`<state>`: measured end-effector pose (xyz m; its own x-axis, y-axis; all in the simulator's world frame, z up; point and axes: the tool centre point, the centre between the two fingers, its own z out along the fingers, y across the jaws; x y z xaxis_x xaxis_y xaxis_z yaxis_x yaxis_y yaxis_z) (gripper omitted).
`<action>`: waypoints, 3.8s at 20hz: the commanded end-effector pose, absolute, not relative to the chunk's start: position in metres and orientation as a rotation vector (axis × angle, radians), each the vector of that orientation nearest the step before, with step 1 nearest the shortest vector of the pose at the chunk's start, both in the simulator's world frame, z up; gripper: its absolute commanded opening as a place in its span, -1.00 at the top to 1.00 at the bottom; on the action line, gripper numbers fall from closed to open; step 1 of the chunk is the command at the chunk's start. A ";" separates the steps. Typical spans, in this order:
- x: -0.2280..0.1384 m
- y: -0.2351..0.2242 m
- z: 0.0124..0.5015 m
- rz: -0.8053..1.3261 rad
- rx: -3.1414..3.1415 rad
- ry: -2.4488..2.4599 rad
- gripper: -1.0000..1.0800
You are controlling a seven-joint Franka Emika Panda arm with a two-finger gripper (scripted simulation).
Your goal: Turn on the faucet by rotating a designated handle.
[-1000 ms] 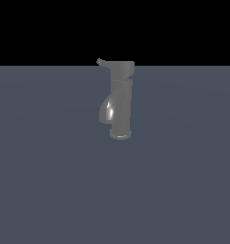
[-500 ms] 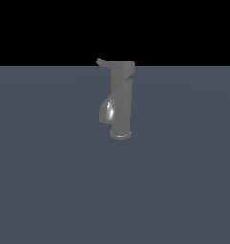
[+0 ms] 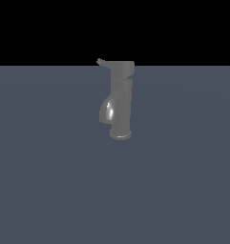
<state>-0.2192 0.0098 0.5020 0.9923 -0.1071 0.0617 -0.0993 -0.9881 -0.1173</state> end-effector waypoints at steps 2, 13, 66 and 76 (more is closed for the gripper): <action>-0.204 0.010 0.501 -0.079 -2.988 0.250 1.00; -0.136 0.008 0.485 0.038 -2.842 0.669 1.00; 0.121 0.029 0.299 0.008 -1.976 2.439 1.00; 0.119 0.032 0.297 0.001 -1.968 2.449 1.00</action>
<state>0.1208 0.0304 0.2967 -0.2156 -0.9765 -0.0002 -0.9765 0.2156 0.0009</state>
